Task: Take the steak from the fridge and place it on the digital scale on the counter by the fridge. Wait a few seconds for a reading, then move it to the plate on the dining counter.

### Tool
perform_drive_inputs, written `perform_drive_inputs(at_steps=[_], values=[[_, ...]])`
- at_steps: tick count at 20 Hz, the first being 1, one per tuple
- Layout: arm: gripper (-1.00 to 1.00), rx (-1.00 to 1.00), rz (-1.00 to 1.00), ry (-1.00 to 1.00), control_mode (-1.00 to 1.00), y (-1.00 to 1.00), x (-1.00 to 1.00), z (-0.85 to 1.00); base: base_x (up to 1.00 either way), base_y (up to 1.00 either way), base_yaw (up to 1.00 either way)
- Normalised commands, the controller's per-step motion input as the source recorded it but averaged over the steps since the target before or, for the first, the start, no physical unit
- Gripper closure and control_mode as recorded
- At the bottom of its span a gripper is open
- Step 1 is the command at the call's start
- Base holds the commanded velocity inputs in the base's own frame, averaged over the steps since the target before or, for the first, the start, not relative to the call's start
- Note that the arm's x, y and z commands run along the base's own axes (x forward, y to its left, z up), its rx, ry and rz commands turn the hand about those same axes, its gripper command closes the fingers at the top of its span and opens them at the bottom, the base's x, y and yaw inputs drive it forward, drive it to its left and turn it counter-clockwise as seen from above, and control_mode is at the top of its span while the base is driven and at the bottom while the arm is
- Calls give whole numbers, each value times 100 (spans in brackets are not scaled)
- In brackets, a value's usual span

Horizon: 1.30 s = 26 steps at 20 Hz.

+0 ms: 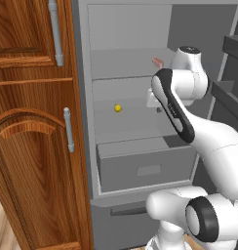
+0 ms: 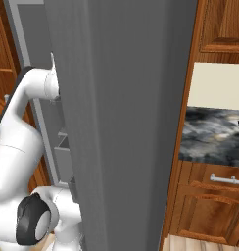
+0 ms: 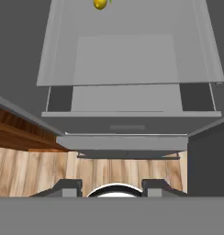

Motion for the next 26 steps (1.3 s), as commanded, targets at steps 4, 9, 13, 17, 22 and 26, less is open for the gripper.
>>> perform_drive_inputs(at_steps=[4,9,13,17,22,26], values=[[-100,0,0,-8,-100,0,-17,0,0,0,0],[-100,0,0,-30,-100,0,-38,16,0,0,0],[-100,0,0,-32,-100,0,-15,53,0,0,0],[-100,0,0,-19,-100,0,0,61,0,0,0],[-100,-4,-8,-9,-100,0,12,56,0,0,0],[-100,-2,-15,0,-100,-16,24,66,0,0,0]])
